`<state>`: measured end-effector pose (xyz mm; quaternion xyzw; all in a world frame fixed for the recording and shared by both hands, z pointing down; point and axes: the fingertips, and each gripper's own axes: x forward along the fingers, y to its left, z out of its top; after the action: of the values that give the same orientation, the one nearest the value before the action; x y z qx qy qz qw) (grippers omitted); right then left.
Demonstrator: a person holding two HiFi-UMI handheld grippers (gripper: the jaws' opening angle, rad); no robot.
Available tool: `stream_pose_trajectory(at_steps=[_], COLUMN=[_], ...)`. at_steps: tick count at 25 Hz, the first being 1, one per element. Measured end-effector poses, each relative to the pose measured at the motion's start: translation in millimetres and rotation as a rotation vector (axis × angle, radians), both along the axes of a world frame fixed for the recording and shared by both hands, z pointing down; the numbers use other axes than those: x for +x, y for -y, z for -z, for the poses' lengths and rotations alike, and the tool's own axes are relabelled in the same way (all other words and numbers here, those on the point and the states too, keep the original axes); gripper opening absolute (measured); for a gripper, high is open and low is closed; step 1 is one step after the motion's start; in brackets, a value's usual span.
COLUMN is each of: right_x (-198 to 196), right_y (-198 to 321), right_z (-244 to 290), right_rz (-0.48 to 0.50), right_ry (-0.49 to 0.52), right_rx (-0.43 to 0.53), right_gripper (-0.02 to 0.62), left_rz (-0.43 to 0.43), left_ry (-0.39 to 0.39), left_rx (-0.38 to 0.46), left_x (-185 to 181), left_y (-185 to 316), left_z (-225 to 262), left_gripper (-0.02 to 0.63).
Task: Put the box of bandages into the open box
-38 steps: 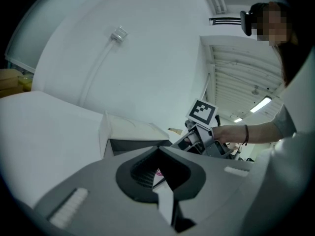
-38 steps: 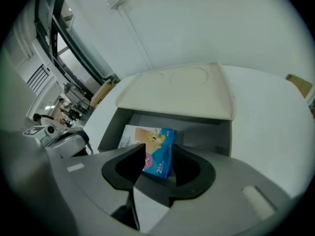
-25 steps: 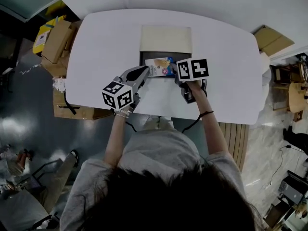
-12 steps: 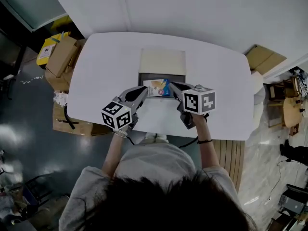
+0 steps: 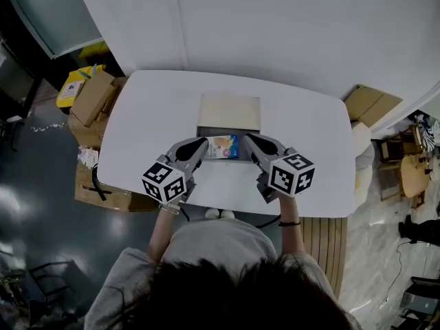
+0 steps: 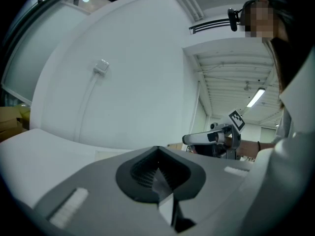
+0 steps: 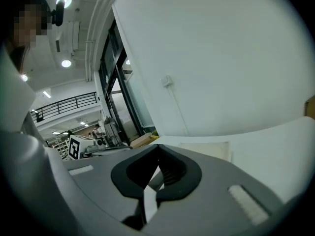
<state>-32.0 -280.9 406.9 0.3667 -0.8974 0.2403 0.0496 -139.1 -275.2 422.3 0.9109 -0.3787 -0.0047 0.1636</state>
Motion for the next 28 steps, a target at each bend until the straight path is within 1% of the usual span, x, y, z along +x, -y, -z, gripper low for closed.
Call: stream_pose_trajectory(at_steps=[3,7,10,16,28], right_x=[7.0,17.9,26.7,36.8,39.2], right_y=[-1.6,-6.2,-8.7,-8.6,-13.1], right_z=[14.2,31.5,38.1,47.2,43.5], right_rz=[-0.025,-0.062,-0.094,-0.135,-0.146], right_ry=[0.022,0.078,0.093,0.089,0.071], right_rx=[0.072,0.16,0.199,0.232,0.258], right_gripper=[0.014,0.014,0.014,0.014,0.014], left_rz=[0.021,0.057,0.078,0.102,0.11], left_ry=[0.023,0.011,0.01,0.011,0.003], left_rx=[0.028,0.058,0.09,0.132,0.137], left_x=[-3.7,-9.8,-12.3,-15.9,-19.1], left_y=[-1.8,-3.1,-3.7,-2.4,-4.5], left_z=[6.2,16.4,25.6,40.1,40.6], left_gripper=[-0.006,-0.006,-0.006,-0.006,-0.006])
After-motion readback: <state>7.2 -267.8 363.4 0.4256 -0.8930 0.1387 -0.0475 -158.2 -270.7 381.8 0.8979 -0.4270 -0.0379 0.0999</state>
